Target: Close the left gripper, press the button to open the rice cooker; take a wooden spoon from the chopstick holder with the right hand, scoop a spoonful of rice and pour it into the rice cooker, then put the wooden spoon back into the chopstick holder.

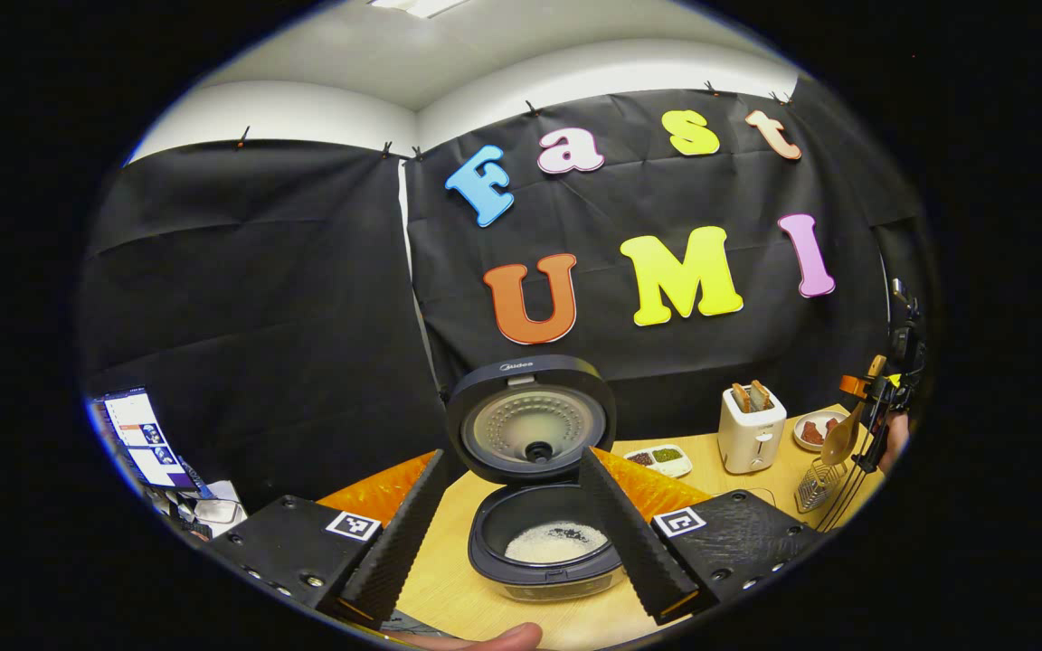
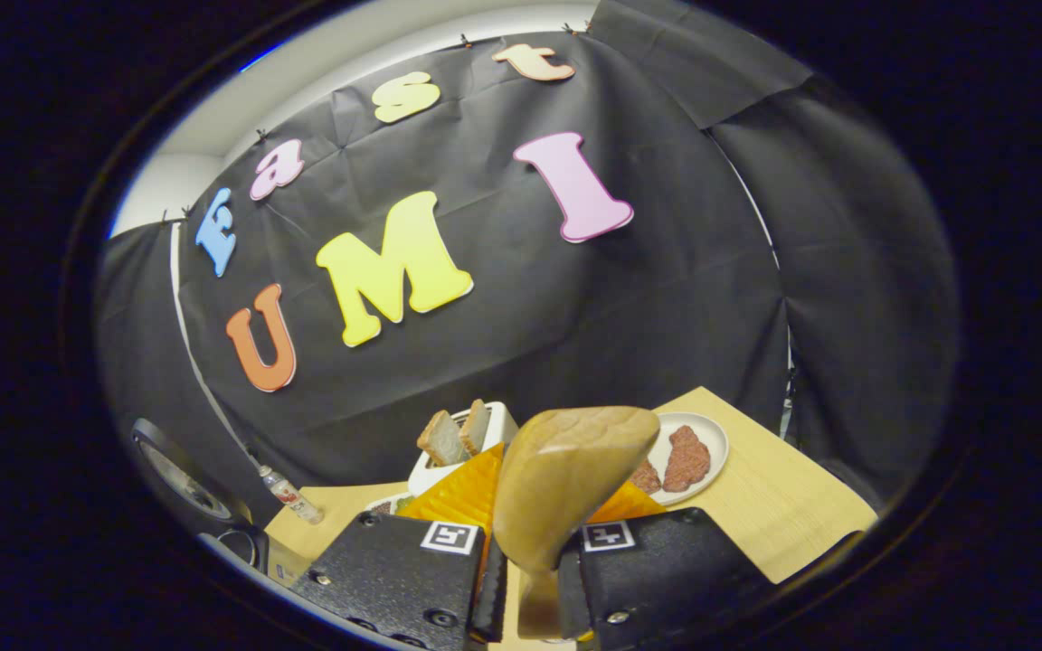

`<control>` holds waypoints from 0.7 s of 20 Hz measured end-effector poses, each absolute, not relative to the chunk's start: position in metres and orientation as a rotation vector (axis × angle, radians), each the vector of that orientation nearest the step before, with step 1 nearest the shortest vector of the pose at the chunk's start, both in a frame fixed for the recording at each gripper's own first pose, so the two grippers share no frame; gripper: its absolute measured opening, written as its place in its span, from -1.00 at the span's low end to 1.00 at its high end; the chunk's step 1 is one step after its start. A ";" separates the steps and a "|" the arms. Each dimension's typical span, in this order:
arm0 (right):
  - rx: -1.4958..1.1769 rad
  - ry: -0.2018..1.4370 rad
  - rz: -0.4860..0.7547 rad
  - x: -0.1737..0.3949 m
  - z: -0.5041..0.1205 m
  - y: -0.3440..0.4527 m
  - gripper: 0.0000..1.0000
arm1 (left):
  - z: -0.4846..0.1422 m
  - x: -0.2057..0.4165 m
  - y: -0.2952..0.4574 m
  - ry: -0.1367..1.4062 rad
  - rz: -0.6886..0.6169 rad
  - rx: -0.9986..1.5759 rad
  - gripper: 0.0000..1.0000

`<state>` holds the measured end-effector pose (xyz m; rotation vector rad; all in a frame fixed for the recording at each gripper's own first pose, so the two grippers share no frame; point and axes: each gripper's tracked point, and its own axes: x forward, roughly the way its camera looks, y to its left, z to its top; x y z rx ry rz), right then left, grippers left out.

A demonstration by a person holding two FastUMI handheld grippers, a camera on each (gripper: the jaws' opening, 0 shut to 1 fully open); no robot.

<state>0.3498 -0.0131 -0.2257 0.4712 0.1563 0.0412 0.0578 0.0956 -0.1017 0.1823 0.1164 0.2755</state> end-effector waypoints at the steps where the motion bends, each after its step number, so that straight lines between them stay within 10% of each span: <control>1: 0.474 0.172 0.035 0.351 -0.235 -0.014 -0.54 | -0.102 0.060 0.092 0.118 0.270 0.183 0.88; 14: 0.485 0.311 -0.013 0.347 -0.333 -0.005 -0.54 | -0.109 0.060 0.093 0.140 0.265 0.198 0.88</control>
